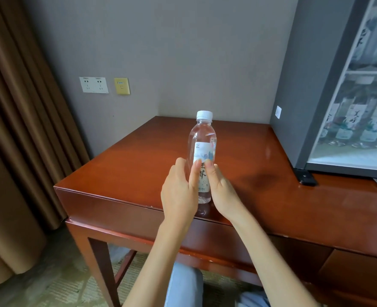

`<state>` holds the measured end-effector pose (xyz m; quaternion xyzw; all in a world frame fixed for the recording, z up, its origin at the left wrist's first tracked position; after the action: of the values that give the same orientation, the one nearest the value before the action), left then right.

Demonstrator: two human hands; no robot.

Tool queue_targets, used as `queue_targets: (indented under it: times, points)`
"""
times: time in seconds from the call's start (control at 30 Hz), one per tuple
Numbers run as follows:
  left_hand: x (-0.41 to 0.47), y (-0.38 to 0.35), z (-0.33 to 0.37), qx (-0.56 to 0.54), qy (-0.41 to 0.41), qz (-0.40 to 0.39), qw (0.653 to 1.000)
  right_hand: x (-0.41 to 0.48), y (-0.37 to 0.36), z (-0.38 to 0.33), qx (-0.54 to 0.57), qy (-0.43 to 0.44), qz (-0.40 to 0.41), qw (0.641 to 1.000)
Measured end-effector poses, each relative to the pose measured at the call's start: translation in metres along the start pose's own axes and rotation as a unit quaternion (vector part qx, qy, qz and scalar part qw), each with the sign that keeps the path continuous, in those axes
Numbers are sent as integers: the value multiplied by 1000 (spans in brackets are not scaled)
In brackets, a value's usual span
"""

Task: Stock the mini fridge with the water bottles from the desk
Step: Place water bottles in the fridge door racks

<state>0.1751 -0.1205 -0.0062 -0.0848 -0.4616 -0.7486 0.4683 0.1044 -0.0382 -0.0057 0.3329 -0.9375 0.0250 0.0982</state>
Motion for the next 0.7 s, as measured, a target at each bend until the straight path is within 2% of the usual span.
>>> queue_targets:
  times: [0.2, 0.43, 0.7]
  points:
    - [-20, -8, 23, -28, -21, 2, 999, -27, 12, -5, 161, 17, 8, 987]
    - [-30, -16, 41, -12, -50, 0, 999, -46, 31, -7, 227, 5, 18, 974]
    - [-39, -26, 62, -28, -51, -12, 998, -57, 54, -5, 228, 14, 48, 972]
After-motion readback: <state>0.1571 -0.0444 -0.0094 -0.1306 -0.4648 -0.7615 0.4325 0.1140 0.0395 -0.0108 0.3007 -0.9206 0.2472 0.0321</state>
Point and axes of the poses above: each hand's wrist, its own x-axis towards the middle knuckle, its own y-axis out of the back of the hand, z = x × y, the point moved 1 cm from there along x, towards the middle knuckle, and after that the axes turned 15 degrees about x, right-handed, at the moved point
